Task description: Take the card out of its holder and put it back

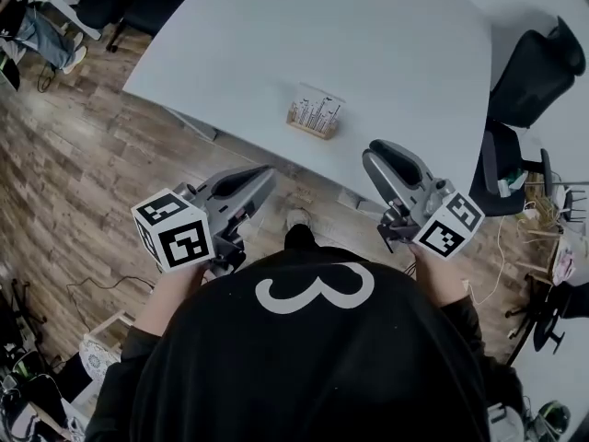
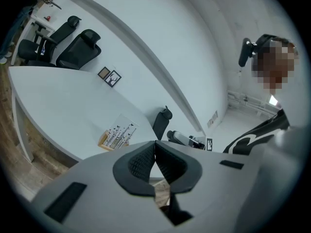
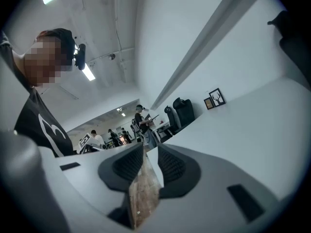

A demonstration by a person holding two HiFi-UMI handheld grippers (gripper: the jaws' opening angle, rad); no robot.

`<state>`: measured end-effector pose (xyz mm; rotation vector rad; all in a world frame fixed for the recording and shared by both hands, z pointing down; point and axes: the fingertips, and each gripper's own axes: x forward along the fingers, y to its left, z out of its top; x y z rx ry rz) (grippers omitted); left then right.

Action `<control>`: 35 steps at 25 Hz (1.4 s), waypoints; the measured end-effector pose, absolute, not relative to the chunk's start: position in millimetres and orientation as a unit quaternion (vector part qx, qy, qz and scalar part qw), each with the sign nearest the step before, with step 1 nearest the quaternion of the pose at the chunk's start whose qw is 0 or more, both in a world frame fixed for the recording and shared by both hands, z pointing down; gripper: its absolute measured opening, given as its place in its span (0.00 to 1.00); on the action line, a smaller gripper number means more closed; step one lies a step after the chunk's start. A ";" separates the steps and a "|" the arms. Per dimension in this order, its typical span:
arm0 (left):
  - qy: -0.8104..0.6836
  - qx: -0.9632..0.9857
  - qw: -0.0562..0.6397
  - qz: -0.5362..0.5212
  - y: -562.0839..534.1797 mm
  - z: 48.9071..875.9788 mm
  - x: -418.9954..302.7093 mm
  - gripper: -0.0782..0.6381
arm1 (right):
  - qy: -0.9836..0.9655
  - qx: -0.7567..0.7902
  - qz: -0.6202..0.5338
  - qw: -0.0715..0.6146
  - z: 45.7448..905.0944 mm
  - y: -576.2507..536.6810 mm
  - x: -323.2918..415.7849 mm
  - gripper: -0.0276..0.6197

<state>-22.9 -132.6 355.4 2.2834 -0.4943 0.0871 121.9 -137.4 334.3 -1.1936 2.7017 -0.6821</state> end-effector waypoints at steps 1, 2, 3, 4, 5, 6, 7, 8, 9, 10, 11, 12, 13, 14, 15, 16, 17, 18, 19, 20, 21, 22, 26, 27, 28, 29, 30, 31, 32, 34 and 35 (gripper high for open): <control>-0.191 0.901 0.387 0.034 -125.7 350.0 -24.6 0.13 | 0.892 -0.388 -0.223 0.061 328.4 -127.0 116.0 0.19; -0.187 0.904 0.382 0.033 -118.4 344.5 -26.3 0.13 | 0.894 -0.384 -0.222 0.067 322.6 -116.5 109.9 0.17; -0.183 0.908 0.376 0.033 -110.5 339.0 -28.1 0.13 | 0.895 -0.380 -0.221 0.072 317.5 -106.0 103.6 0.15; -0.180 0.911 0.370 0.032 -102.3 333.7 -30.4 0.13 | 0.897 -0.377 -0.219 0.075 313.4 -95.4 97.1 0.14; -0.177 0.914 0.365 0.031 -93.8 328.9 -33.0 0.13 | 0.898 -0.376 -0.217 0.076 310.6 -84.8 90.7 0.14; -0.173 0.916 0.361 0.029 -85.2 324.6 -35.7 0.13 | 0.898 -0.375 -0.216 0.075 309.0 -74.5 84.6 0.13; -0.170 0.918 0.357 0.026 -76.7 320.9 -38.5 0.13 | 0.899 -0.375 -0.215 0.075 308.0 -64.4 78.8 0.12; -0.167 0.920 0.354 0.024 -68.3 317.6 -41.2 0.13 | 0.899 -0.375 -0.214 0.076 307.2 -54.7 73.2 0.11; -0.164 0.922 0.350 0.022 -60.1 314.6 -43.8 0.13 | 0.899 -0.373 -0.214 0.078 306.0 -45.5 67.8 0.10; -0.160 0.924 0.346 0.021 -51.9 311.8 -46.4 0.13 | 0.900 -0.371 -0.213 0.082 304.5 -36.5 62.5 0.09; -0.157 0.926 0.342 0.020 -43.9 309.2 -48.9 0.13 | 0.901 -0.368 -0.214 0.085 302.8 -27.7 57.3 0.08; -0.155 0.928 0.338 0.019 -36.1 306.9 -51.2 0.13 | 0.902 -0.364 -0.216 0.088 301.3 -19.1 52.3 0.07; -0.153 0.930 0.334 0.019 -28.7 304.9 -53.2 0.13 | 0.902 -0.359 -0.220 0.090 300.5 -10.7 47.5 0.07; -0.151 0.931 0.331 0.019 -21.5 303.3 -54.9 0.13 | 0.903 -0.355 -0.225 0.090 300.4 -2.4 42.9 0.06; -0.149 0.933 0.328 0.019 -14.7 301.9 -56.3 0.13 | 0.903 -0.351 -0.231 0.087 301.1 5.5 38.7 0.06; -0.148 0.934 0.324 0.020 -8.4 300.6 -57.5 0.13 | 0.903 -0.349 -0.235 0.083 302.3 12.9 34.9 0.06; -0.147 0.936 0.320 0.021 -2.9 299.6 -58.5 0.13 | 0.904 -0.348 -0.237 0.078 303.6 19.7 31.5 0.06; -0.147 0.937 0.316 0.022 2.0 298.7 -59.4 0.13 | 0.904 -0.347 -0.239 0.075 304.6 26.2 28.4 0.06; -0.146 0.938 0.312 0.023 6.6 298.0 -60.3 0.13 | 0.904 -0.344 -0.241 0.075 305.3 32.4 25.6 0.06; -0.146 0.939 0.309 0.024 10.9 297.6 -61.1 0.13 | 0.905 -0.342 -0.244 0.075 306.0 38.3 22.9 0.06; -0.146 0.940 0.306 0.024 15.0 297.6 -62.2 0.13 | 0.905 -0.340 -0.245 0.075 307.0 43.7 20.4 0.06; -0.147 0.941 0.305 0.024 18.7 297.7 -63.4 0.13 | 0.906 -0.339 -0.244 0.072 308.6 48.4 18.0 0.06; -0.147 0.940 0.306 0.022 31.4 297.8 -67.3 0.13 | 0.906 -0.345 -0.240 0.056 314.9 60.2 11.8 0.06; -0.147 0.940 0.306 0.023 34.1 297.9 -68.0 0.13 | 0.905 -0.344 -0.242 0.059 314.4 62.2 10.7 0.06; -0.147 0.940 0.306 0.024 36.3 297.9 -68.2 0.13 | 0.905 -0.344 -0.243 0.063 313.3 64.0 10.0 0.06; -0.146 0.941 0.306 0.024 38.2 297.7 -68.0 0.13 | 0.904 -0.344 -0.243 0.065 312.0 65.9 9.8 0.06; -0.145 0.941 0.306 0.024 40.2 297.4 -67.6 0.13 | 0.904 -0.346 -0.242 0.067 310.8 68.1 10.0 0.06; -0.144 0.941 0.306 0.023 42.5 297.1 -67.1 0.13 | 0.904 -0.347 -0.241 0.069 309.6 70.7 10.5 0.06; -0.142 0.941 0.306 0.023 44.9 296.8 -66.6 0.13 | 0.903 -0.348 -0.240 0.070 308.5 73.4 11.1 0.06; -0.138 0.942 0.305 0.023 49.9 296.6 -65.8 0.13 | 0.903 -0.352 -0.237 0.073 306.5 78.4 12.2 0.06; -0.136 0.943 0.304 0.023 52.3 297.0 -65.9 0.13 | 0.902 -0.354 -0.236 0.075 306.0 80.8 12.3 0.06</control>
